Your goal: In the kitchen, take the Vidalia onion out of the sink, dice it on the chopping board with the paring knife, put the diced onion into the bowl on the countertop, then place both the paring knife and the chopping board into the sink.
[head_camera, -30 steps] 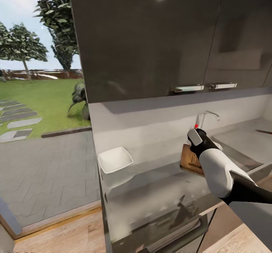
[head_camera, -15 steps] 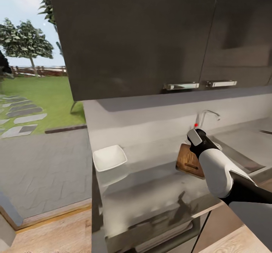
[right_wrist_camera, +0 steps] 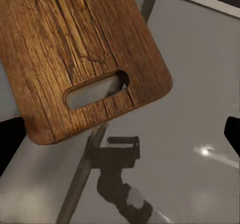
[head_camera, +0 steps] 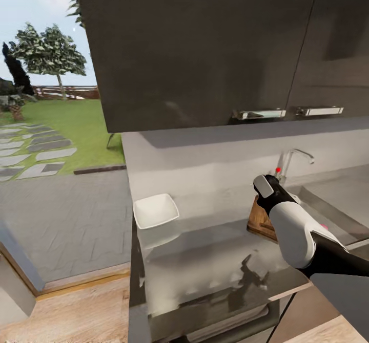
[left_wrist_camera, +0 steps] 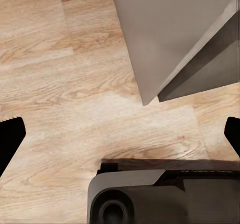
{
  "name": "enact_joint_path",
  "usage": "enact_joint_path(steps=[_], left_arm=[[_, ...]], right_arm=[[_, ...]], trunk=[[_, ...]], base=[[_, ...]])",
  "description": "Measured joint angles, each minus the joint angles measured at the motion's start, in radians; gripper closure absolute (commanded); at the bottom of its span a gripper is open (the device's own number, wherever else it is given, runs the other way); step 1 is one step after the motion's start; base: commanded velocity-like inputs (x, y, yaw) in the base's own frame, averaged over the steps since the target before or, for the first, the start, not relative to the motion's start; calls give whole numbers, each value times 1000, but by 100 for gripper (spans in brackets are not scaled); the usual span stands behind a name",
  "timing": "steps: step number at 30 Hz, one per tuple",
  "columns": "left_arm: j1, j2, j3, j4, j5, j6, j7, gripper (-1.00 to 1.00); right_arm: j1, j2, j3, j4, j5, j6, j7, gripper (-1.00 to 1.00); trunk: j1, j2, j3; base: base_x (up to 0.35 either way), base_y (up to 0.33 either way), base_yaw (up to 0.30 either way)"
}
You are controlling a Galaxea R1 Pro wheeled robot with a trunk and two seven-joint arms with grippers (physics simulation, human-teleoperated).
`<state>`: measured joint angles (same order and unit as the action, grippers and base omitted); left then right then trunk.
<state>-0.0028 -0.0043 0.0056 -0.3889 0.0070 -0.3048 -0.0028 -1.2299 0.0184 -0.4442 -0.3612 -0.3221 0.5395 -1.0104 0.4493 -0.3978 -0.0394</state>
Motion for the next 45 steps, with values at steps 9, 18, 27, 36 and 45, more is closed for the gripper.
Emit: enact_joint_path(steps=[9,18,27,36,45], left_arm=[[0,0,0,0,0,0,0,-100],[0,0,-1,0,0,0,0,-100],[0,0,-1,0,0,0,0,-100],[0,0,-1,0,0,0,0,-100],[0,0,-1,0,0,0,0,-100]], right_arm=[[0,5,0,0,0,0,0,-100],[1,9,-3,0,1,-26,0,-100],[3,4,-3,0,1,-58,-1,-100],[4,-17,-4,-3,1,-123,-20,-100],[5,-87,-87,-4,-1,-194,-73,-100]], trunk=[[0,0,-13],[0,0,-25],[0,0,-38],[0,0,-50],[0,0,-56]], base=[[33,-217,145],[1,-16,145],[0,-1,145],[0,-97,145],[0,-12,61]])
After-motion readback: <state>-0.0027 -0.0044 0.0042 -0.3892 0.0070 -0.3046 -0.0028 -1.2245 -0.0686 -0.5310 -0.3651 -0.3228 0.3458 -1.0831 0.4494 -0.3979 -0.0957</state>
